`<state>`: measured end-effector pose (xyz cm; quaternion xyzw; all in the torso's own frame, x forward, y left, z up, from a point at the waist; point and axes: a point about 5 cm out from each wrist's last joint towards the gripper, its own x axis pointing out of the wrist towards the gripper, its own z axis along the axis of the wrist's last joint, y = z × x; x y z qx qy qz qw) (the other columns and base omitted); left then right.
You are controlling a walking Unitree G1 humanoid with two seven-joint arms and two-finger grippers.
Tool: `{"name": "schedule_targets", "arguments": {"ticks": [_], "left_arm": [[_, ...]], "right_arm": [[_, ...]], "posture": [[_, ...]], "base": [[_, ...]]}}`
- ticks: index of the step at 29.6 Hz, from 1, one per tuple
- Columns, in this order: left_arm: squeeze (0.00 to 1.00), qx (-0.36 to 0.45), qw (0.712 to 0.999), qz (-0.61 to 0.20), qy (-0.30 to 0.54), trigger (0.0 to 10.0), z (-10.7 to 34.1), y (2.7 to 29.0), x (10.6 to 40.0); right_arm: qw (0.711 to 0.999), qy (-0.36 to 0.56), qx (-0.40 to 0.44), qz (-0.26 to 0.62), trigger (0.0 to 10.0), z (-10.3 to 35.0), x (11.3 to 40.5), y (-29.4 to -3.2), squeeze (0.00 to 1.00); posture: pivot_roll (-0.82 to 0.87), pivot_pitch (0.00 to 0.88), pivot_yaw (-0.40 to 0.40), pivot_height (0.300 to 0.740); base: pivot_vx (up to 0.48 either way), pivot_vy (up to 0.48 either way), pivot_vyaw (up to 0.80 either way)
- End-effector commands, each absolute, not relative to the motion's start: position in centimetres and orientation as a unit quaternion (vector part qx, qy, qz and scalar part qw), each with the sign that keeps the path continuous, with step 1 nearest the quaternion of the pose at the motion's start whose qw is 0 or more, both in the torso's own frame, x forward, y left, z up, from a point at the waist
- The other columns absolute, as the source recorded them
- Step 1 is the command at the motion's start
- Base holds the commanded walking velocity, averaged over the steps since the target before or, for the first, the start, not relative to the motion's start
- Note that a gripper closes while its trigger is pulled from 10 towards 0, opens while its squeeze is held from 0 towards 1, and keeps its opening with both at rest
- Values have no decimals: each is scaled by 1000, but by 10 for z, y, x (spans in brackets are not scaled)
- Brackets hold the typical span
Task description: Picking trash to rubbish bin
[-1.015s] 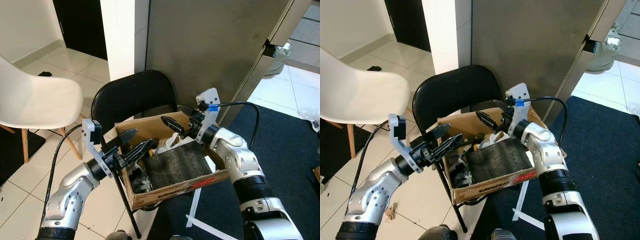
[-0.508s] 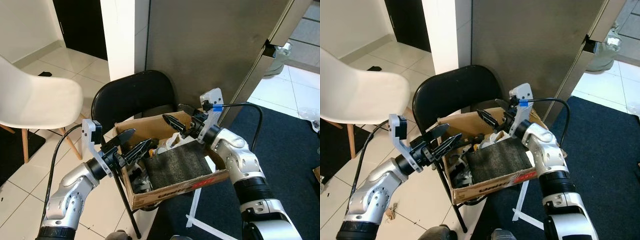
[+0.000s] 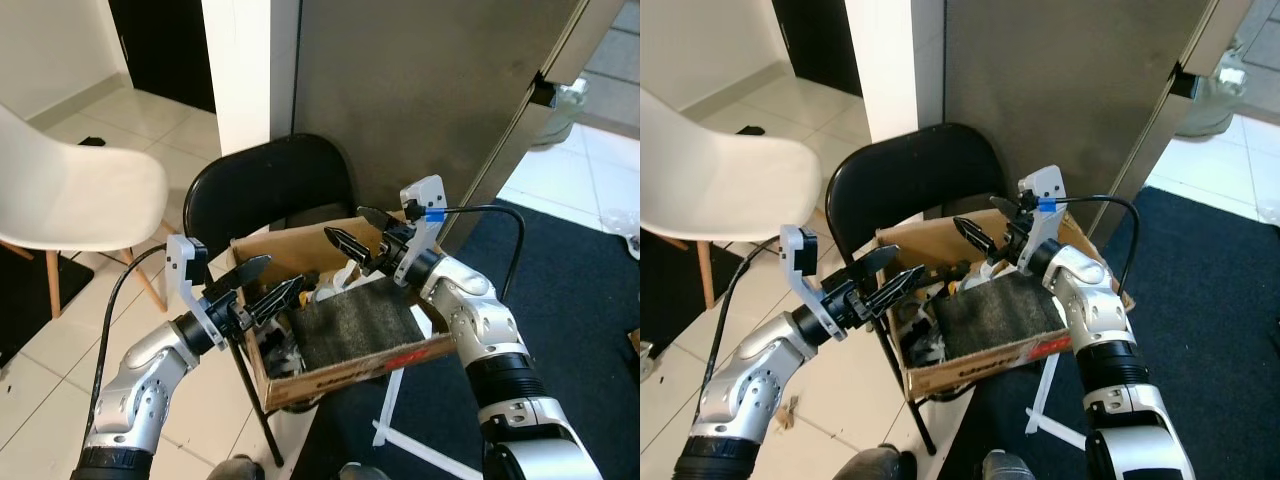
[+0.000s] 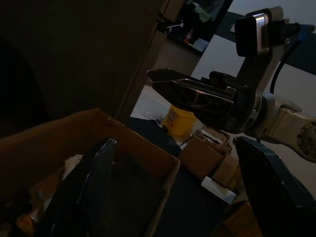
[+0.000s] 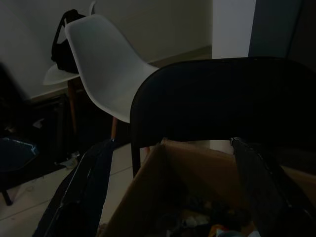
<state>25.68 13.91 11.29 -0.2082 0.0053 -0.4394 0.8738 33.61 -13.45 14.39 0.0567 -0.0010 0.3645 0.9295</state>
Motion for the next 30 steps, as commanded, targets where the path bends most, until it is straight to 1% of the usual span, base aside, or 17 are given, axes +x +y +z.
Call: {"name": "schedule_targets", "arguments": {"ticks": [1,30], "left_arm": [[0,-203,875,-439,13,10000,110,139,255],[0,-198,874,-443,10,10000,110,138,256]], "right_arm": [[932,2,57,357,10000,141,335,-137,0],[934,3,51,353,10000,141,335,-138,0]], "posture": [[26,0,-43,740],[22,0,-42,740]], "base": [[-330,0,0],[-335,0,0]]}}
